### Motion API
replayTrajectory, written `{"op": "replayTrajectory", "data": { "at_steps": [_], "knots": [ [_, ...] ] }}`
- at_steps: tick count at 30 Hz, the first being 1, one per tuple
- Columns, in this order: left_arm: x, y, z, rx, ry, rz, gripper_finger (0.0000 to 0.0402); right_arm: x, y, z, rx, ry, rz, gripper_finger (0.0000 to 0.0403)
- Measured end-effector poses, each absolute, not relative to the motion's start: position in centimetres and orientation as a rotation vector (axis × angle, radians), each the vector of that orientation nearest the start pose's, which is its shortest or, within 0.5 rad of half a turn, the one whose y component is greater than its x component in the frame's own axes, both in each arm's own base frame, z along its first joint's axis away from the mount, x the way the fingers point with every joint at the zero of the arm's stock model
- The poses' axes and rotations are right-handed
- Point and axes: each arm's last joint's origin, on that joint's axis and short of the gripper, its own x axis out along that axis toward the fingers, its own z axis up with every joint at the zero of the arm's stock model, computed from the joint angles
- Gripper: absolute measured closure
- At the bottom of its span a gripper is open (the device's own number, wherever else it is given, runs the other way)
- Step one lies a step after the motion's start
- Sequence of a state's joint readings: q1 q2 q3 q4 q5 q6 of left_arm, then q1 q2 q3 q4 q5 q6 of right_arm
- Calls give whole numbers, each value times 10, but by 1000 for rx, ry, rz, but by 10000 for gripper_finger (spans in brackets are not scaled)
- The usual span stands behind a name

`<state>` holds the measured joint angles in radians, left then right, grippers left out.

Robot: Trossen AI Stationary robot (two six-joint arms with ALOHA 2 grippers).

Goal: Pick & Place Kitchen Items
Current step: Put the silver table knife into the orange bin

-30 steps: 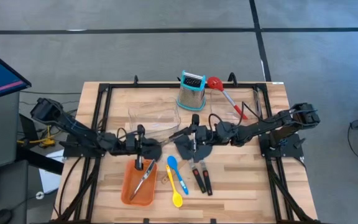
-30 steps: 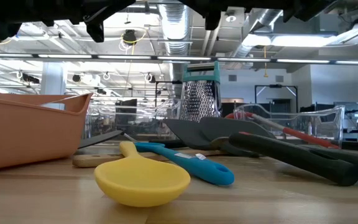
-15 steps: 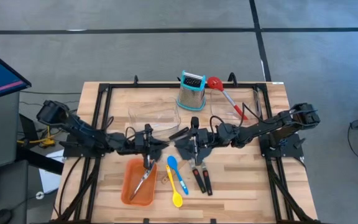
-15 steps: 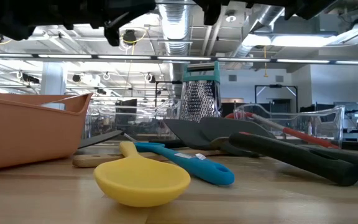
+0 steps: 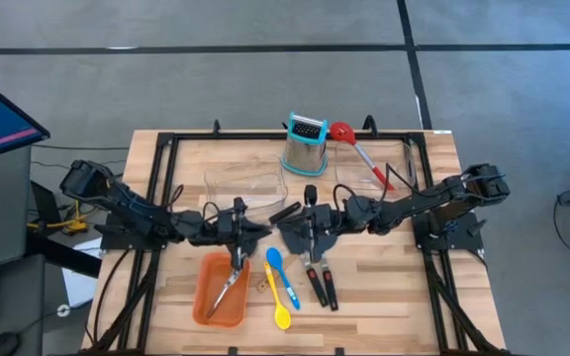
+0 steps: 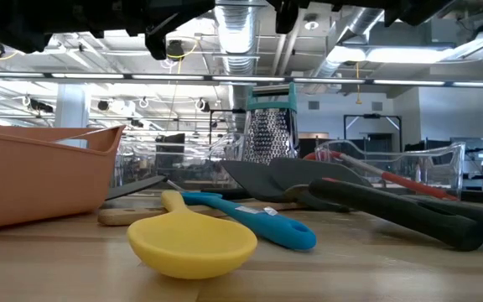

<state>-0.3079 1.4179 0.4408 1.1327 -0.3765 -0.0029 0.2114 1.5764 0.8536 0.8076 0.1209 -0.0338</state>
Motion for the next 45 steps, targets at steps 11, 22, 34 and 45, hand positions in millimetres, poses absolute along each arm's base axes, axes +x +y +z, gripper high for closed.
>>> {"op": "replayTrajectory", "data": {
  "at_steps": [11, 22, 34, 45],
  "knots": [
    [251, -68, 209, -43, -143, 78, 400, 331, 78, 257, -86, -66, -24, 400],
    [251, -68, 209, -45, -144, 78, 400, 331, 80, 257, -93, -66, -27, 402],
    [251, -68, 211, -80, -151, 83, 378, 331, 80, 258, -95, -69, -32, 403],
    [250, -66, 211, -80, -143, 94, 313, 331, 80, 253, -110, -30, -36, 403]
  ]
}}
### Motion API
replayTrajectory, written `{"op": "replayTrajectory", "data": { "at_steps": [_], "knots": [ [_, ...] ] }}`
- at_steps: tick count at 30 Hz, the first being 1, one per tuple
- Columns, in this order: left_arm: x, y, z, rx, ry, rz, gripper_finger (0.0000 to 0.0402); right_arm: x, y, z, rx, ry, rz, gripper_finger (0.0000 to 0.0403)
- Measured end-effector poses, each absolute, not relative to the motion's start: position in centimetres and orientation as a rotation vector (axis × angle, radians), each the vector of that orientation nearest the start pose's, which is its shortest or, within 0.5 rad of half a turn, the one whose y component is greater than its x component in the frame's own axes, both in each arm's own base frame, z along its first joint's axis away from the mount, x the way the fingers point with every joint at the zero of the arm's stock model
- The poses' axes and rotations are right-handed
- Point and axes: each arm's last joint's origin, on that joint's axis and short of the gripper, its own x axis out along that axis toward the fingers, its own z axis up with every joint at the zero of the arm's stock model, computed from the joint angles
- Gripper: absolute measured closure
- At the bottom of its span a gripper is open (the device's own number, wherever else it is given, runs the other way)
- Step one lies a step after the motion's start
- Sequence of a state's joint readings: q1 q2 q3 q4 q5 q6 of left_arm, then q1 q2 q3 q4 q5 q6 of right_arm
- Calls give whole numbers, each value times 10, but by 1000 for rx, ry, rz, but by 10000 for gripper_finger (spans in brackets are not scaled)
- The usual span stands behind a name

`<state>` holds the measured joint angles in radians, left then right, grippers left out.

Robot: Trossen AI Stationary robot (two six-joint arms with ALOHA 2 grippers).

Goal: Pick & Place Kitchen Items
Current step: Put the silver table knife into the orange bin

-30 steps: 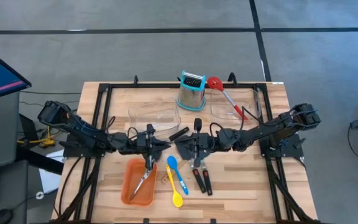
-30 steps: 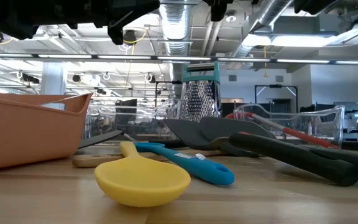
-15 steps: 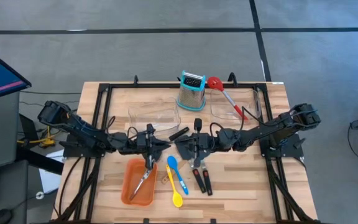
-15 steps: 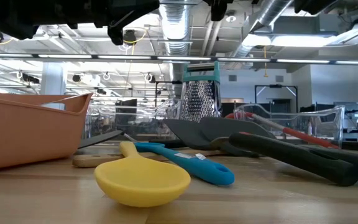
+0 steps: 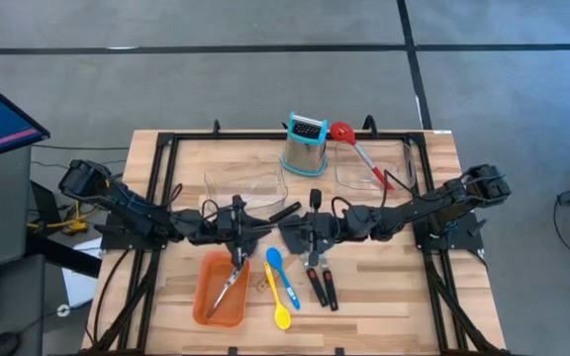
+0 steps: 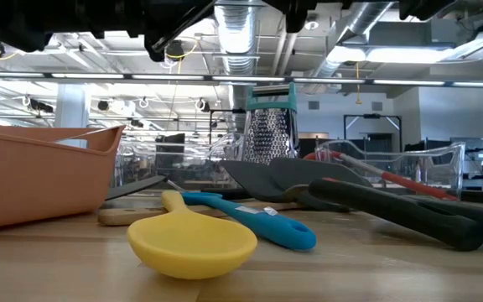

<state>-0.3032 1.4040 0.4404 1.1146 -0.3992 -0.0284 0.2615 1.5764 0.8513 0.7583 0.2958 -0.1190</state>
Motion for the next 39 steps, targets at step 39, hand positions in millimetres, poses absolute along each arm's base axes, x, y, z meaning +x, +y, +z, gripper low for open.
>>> {"op": "replayTrajectory", "data": {
  "at_steps": [39],
  "knots": [
    [164, -38, 282, -21, -142, 99, 311, 396, 103, 233, 213, 165, 226, 403]
  ]
}}
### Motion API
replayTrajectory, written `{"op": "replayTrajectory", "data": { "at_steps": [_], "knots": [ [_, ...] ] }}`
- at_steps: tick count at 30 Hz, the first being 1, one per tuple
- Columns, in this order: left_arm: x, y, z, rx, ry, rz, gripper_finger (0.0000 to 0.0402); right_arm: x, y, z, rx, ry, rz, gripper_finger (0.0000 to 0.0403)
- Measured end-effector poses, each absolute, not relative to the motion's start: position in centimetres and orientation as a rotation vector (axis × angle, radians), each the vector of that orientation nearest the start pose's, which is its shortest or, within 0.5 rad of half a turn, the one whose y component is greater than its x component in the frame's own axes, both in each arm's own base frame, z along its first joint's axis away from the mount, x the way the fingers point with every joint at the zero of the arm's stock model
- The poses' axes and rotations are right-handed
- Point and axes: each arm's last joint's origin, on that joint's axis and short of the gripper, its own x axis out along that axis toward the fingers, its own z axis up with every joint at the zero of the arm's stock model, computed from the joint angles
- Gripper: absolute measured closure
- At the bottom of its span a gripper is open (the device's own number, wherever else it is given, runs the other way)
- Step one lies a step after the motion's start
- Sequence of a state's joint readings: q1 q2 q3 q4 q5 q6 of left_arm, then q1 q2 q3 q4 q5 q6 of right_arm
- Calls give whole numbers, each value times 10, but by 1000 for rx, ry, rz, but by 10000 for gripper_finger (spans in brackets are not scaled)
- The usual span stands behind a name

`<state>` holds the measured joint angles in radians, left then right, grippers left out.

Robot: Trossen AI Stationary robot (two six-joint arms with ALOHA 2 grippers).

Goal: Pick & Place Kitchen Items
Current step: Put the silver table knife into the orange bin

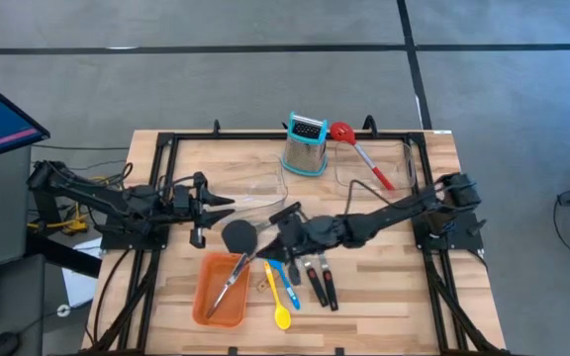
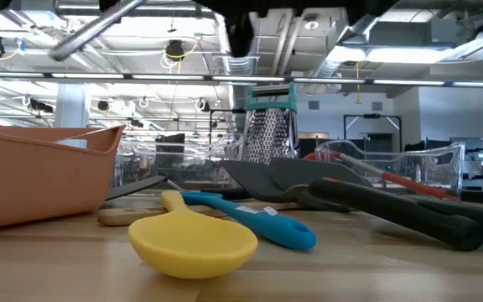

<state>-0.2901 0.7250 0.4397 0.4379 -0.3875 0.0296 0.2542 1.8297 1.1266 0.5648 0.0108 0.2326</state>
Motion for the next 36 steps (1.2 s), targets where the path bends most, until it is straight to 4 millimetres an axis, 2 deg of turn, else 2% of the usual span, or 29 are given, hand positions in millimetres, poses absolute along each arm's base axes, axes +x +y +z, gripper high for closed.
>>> {"op": "replayTrajectory", "data": {
  "at_steps": [3, 8, 13, 20, 24, 36],
  "knots": [
    [164, -38, 281, -20, -138, 99, 311, 414, 107, 229, 273, 195, 292, 403],
    [164, -38, 280, -16, -128, 99, 311, 440, 113, 211, 343, 297, 345, 403],
    [164, -38, 280, -17, -130, 99, 311, 459, 117, 197, 380, 313, 345, 403],
    [164, -38, 280, -17, -131, 99, 311, 479, 122, 166, 417, 361, 330, 403],
    [164, -38, 280, -20, -131, 99, 311, 484, 123, 157, 427, 409, 315, 403],
    [164, -38, 280, -21, -131, 99, 311, 488, 116, 155, 425, 484, 281, 402]
  ]
}}
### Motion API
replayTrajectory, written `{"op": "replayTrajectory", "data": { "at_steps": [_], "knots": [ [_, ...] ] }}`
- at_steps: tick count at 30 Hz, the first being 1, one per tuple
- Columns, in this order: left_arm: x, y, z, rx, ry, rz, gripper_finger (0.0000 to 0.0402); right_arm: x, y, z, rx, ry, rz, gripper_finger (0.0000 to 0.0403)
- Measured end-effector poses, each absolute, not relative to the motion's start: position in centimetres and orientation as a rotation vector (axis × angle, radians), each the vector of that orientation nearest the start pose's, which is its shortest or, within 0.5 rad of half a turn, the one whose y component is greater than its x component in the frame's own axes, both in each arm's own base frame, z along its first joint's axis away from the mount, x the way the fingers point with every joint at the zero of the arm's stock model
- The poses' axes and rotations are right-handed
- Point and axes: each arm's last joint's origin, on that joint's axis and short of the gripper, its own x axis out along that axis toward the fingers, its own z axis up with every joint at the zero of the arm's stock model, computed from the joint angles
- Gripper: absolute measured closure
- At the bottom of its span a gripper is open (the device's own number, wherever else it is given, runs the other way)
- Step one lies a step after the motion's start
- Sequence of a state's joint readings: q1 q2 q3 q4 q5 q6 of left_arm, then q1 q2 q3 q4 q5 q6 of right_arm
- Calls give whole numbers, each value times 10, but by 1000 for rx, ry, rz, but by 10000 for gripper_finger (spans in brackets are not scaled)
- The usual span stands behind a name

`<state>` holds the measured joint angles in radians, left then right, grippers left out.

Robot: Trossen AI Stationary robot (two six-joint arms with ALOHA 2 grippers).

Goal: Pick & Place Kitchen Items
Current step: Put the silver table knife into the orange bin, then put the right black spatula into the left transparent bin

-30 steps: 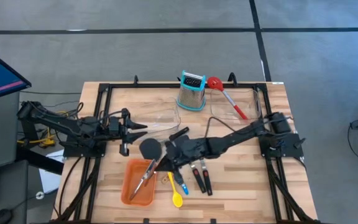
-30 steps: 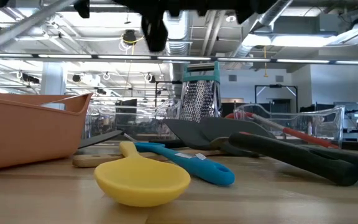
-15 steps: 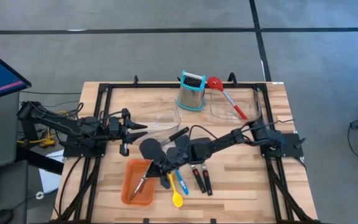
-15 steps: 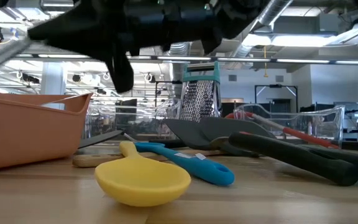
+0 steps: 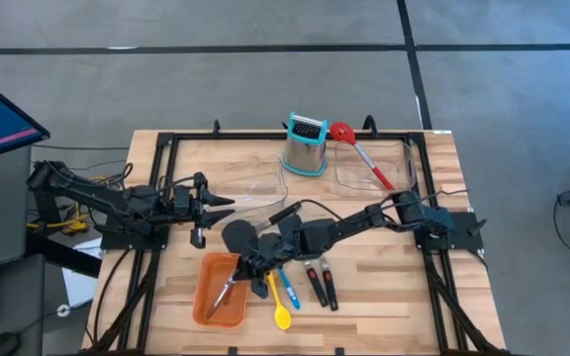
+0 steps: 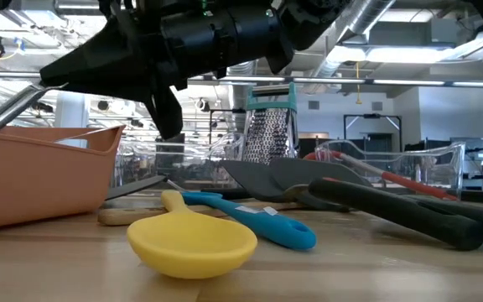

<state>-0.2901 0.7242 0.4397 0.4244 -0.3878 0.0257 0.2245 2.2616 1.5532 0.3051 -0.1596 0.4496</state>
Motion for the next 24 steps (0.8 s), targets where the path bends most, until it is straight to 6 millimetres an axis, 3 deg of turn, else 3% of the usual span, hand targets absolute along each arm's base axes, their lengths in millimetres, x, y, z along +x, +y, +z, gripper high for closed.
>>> {"op": "replayTrajectory", "data": {
  "at_steps": [4, 14, 20, 24],
  "knots": [
    [164, -38, 280, -21, -131, 99, 311, 488, 114, 153, 419, 501, 273, 382],
    [164, -38, 280, -24, -129, 99, 311, 486, 103, 150, 411, 576, 252, 281],
    [164, -38, 280, -25, -129, 100, 311, 476, 81, 184, 375, 623, 254, 243],
    [164, -38, 280, -24, -127, 99, 311, 461, 72, 221, 274, 610, 271, 238]
  ]
}}
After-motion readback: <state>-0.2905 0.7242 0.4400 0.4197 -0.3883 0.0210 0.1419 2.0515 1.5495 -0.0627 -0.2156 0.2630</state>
